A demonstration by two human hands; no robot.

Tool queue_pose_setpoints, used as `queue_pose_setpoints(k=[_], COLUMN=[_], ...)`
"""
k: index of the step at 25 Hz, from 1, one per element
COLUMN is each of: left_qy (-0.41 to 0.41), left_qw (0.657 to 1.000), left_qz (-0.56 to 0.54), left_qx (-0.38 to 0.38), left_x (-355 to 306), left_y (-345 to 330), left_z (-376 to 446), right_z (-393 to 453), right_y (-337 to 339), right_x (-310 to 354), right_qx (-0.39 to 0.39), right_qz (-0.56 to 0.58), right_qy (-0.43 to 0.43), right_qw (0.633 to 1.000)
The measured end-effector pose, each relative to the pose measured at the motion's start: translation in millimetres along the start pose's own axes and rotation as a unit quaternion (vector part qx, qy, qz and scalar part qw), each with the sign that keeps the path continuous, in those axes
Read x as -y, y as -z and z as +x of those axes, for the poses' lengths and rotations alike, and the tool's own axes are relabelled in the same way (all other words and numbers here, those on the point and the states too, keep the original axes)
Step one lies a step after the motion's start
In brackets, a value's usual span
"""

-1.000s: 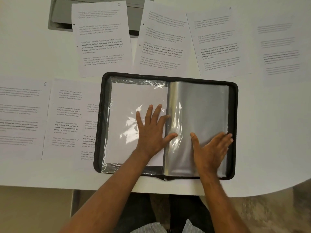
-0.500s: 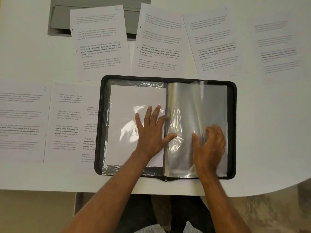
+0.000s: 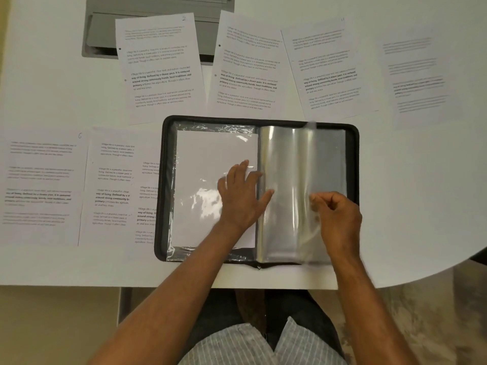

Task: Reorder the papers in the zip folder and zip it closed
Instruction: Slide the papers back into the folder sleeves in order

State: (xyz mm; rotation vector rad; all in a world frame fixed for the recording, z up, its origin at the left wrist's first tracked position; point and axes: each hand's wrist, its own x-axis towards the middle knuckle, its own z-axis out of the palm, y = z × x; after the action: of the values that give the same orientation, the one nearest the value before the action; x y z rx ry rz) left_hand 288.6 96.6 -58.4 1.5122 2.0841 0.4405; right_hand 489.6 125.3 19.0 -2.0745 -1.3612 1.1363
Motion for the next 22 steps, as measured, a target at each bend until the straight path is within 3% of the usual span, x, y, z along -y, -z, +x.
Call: queue_pose_setpoints(k=[2, 5, 11, 15, 20, 22], left_qy=[0.043, 0.142, 0.251, 0.253, 0.286, 0.295], left_qw=[0.987, 0.889, 0.800, 0.792, 0.793, 0.796], left_qz=[-0.151, -0.417, -0.525, -0.522, -0.517, -0.513], left_qx=[0.014, 0.127, 0.146, 0.192, 0.149, 0.129], left_x=[-25.4, -63.3, -69.8, -65.5, -55.9, -53.2], left_y=[18.8, 41.1, 45.7, 48.1, 41.6, 42.1], left_z=[1.6, 6.2, 7.9, 5.4, 8.0, 9.9], right_z=[-1.7, -6.1, -3.7, -5.2, -2.3, 2.5], right_y=[-2.6, -15.0, -25.1, -27.2, -29.4, -29.0], right_x=[7.0, 19.0, 26.5, 30.2, 25.7, 21.3], right_qx=[0.018, 0.073, 0.163, 0.187, 0.182, 0.156], right_qz=[0.043, 0.090, 0.176, 0.195, 0.291, 0.291], right_qy=[-0.018, -0.040, -0.114, -0.140, -0.154, -0.142], right_qw=[0.999, 0.992, 0.964, 0.953, 0.927, 0.933])
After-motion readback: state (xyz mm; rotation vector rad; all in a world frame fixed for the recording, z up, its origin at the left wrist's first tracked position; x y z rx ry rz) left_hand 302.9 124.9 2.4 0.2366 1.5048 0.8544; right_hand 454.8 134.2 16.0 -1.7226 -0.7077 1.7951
